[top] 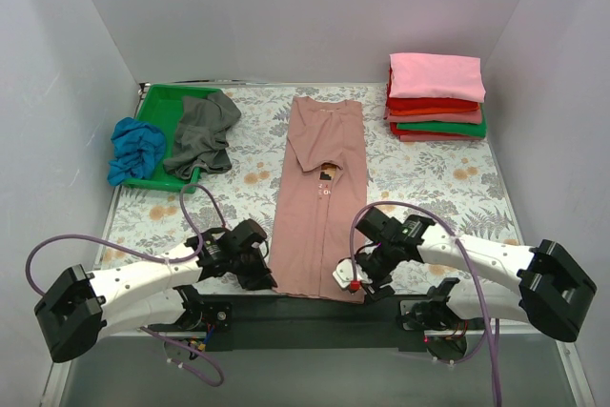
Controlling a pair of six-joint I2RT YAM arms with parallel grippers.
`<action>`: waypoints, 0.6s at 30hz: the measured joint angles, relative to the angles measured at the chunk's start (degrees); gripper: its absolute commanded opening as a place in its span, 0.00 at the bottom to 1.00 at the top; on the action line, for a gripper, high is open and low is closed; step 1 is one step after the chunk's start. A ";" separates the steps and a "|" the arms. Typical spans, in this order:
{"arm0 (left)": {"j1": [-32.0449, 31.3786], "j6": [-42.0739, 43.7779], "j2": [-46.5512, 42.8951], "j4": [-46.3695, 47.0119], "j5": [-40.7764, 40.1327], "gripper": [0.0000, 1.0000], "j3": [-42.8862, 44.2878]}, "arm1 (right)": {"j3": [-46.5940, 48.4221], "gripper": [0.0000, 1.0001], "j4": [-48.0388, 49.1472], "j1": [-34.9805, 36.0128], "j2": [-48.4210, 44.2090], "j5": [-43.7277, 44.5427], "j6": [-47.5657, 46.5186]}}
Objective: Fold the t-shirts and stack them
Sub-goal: Fold the tshirt
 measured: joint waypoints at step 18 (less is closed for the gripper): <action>0.00 0.02 -0.02 -0.20 -1.05 0.00 -0.81 | -1.38 0.39 9.62 10.12 4.50 9.77 2.54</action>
